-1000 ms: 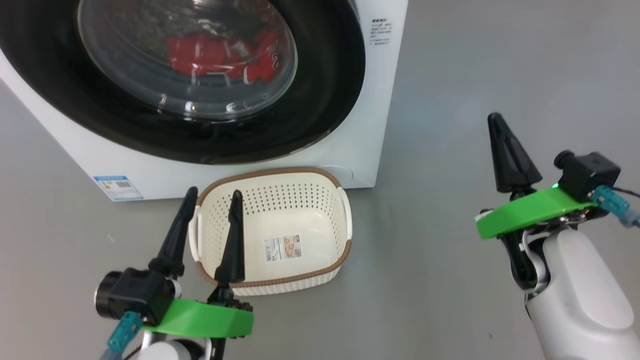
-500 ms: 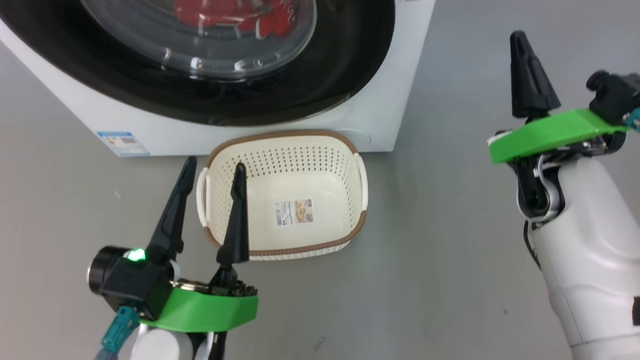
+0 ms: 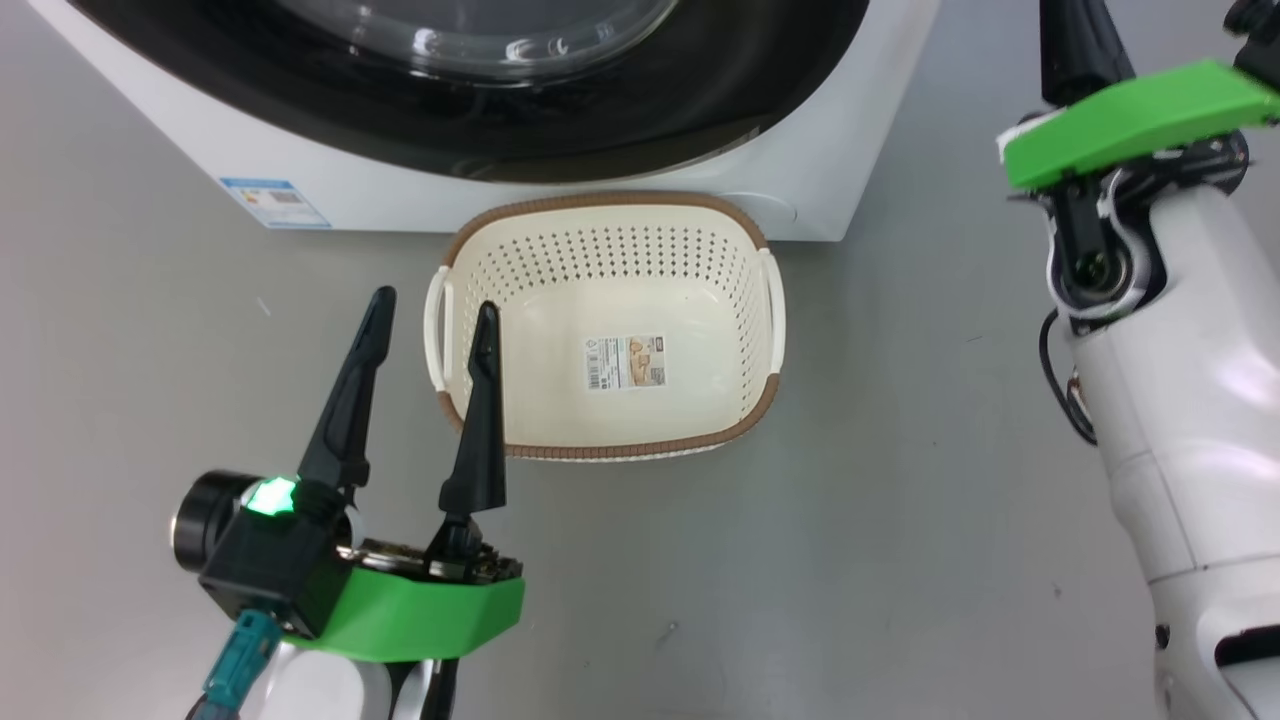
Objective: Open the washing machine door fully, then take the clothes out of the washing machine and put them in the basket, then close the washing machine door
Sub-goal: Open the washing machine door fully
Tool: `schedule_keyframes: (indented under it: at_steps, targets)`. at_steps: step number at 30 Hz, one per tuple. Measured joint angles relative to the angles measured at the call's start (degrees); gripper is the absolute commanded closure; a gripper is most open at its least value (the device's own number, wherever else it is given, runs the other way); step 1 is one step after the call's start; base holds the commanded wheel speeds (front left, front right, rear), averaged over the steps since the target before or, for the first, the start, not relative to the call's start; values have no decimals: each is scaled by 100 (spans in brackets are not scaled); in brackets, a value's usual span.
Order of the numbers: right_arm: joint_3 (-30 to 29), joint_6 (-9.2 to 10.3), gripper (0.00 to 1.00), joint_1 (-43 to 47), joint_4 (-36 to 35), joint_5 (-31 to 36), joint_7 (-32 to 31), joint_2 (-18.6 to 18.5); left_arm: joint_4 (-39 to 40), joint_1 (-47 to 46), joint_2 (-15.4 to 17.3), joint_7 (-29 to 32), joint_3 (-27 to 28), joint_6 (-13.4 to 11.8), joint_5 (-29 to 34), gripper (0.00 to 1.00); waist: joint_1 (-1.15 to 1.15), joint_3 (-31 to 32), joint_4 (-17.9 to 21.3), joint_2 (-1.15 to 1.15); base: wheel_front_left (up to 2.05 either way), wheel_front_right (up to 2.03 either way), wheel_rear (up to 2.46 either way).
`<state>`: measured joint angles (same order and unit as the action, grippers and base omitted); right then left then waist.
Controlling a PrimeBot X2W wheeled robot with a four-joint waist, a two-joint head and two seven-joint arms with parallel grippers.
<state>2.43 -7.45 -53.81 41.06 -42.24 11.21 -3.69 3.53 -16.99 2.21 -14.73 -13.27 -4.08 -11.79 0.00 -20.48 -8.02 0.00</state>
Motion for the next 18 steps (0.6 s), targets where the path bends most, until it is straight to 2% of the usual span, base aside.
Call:
schedule_keyframes:
  at_steps: [8, 18]
  targets:
    - [-31, 0, 100, -480, 122, -879, -603, -76, 63, -94, -2, 0, -41, -2, -1, 0, 0, -219, -137, 0, 0, 0, 0]
    - [-227, 0, 100, -977, 221, -2156, -1842, -172, 124, -207, -4, 0, -152, -65, -37, 0, 0, -543, -324, 0, 0, 0, 0]
